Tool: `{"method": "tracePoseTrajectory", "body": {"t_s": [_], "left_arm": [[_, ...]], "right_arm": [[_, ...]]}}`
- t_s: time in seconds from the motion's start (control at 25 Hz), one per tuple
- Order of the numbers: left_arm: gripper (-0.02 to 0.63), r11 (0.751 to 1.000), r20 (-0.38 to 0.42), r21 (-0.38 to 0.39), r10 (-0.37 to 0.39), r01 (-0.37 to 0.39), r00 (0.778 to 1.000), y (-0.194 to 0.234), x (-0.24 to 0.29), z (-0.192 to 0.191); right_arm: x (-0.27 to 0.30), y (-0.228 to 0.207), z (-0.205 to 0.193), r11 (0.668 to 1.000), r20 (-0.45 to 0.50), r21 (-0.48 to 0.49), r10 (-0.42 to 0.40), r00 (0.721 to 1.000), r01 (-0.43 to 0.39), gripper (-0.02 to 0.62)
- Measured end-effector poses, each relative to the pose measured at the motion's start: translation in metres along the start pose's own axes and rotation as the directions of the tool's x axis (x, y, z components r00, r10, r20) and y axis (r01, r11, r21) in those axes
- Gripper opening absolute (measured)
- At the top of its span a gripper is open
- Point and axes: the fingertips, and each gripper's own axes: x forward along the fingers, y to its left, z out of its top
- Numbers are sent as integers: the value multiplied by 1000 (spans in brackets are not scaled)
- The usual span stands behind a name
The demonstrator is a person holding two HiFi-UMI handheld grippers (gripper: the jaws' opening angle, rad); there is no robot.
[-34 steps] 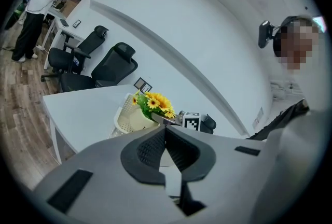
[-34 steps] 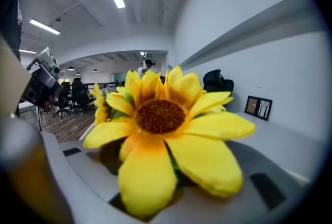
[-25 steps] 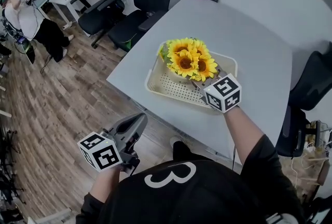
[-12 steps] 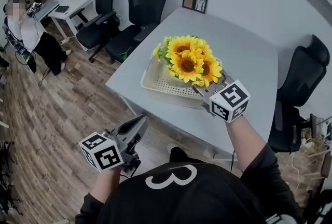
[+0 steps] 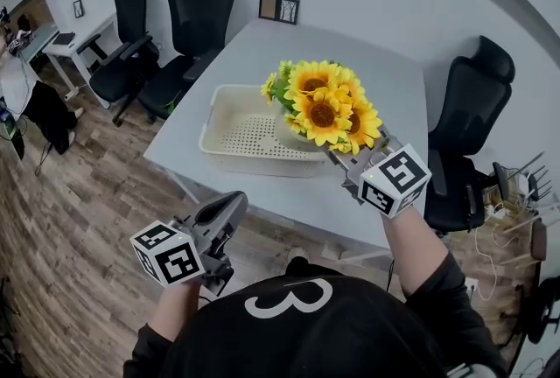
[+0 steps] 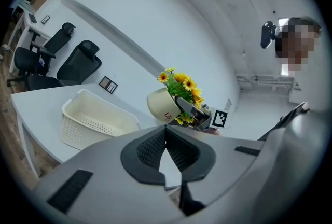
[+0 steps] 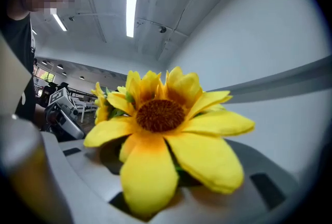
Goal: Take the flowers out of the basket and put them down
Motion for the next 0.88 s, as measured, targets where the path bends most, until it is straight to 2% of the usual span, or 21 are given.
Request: {"method": "tracePoseTrajectory", "body": {"t_s": [0.32,0.52,0.64,0.8,0.88], "left_arm": [[12,994,-79,-4,-112,112,991,-21,44,-17],[12,991,-120,-35,-134,131,984,-17,71,-29],[12,985,-177,-42,-170,165,969,-25,88,-39],[12,976,-241,6,-208,215,948,-37,110,-54],[12,973,-262,4,-222,231,939,-40,118,-61]], "right_arm": [[-66,-41,-23,986,-73,12,-168,983,169,181],[-89,-64,-46,971,-105,30,-233,967,237,181],[-104,-70,-61,960,-143,27,-272,951,279,181],[-121,-78,-79,951,-179,29,-299,937,309,182],[-126,-80,-89,947,-194,25,-310,931,321,183]]}}
